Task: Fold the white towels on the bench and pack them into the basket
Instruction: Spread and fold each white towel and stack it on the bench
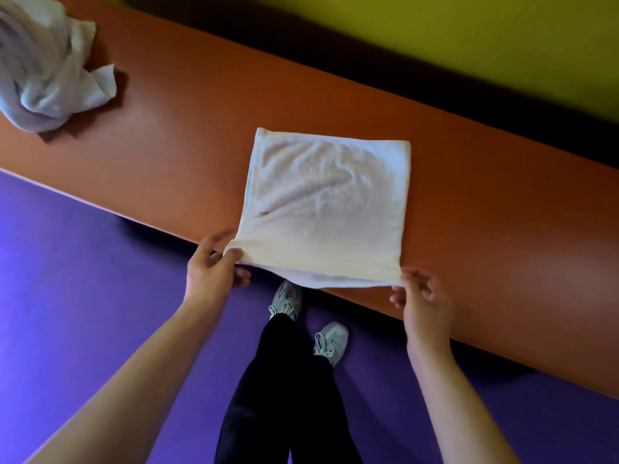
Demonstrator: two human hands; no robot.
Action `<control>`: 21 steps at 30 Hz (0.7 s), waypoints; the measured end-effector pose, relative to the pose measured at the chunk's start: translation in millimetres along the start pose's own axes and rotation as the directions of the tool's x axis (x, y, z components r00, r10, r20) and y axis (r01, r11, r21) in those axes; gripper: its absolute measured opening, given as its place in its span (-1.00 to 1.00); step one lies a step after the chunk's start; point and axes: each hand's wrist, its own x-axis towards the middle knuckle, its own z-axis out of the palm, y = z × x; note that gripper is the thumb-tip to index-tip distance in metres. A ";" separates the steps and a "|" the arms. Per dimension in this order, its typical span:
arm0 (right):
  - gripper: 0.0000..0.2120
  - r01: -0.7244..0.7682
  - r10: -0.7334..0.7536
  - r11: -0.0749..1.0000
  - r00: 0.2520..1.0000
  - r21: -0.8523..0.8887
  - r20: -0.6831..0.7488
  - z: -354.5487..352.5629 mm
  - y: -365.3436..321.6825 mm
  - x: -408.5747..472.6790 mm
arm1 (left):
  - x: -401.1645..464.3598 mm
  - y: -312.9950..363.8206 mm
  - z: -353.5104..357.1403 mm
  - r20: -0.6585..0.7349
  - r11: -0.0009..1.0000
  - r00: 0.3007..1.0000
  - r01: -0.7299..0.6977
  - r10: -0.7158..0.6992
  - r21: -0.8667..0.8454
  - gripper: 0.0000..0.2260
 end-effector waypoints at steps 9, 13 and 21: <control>-0.80 0.096 -0.105 0.991 0.989 0.091 0.102 45.3 -94.8 79.6 | 62.1 90.6 47.1 0.126 0.996 0.989 -0.071 0.077 -0.052 -0.79; -0.77 0.128 -0.131 0.991 0.987 0.037 0.091 71.8 -114.9 110.9 | 95.2 113.8 70.5 0.160 0.983 0.976 -0.162 0.147 0.085 -0.67; -0.42 0.158 -0.153 0.987 0.978 -0.019 0.142 93.3 -112.0 149.9 | 134.8 105.3 89.4 0.113 0.978 0.984 -0.154 0.138 0.143 -0.36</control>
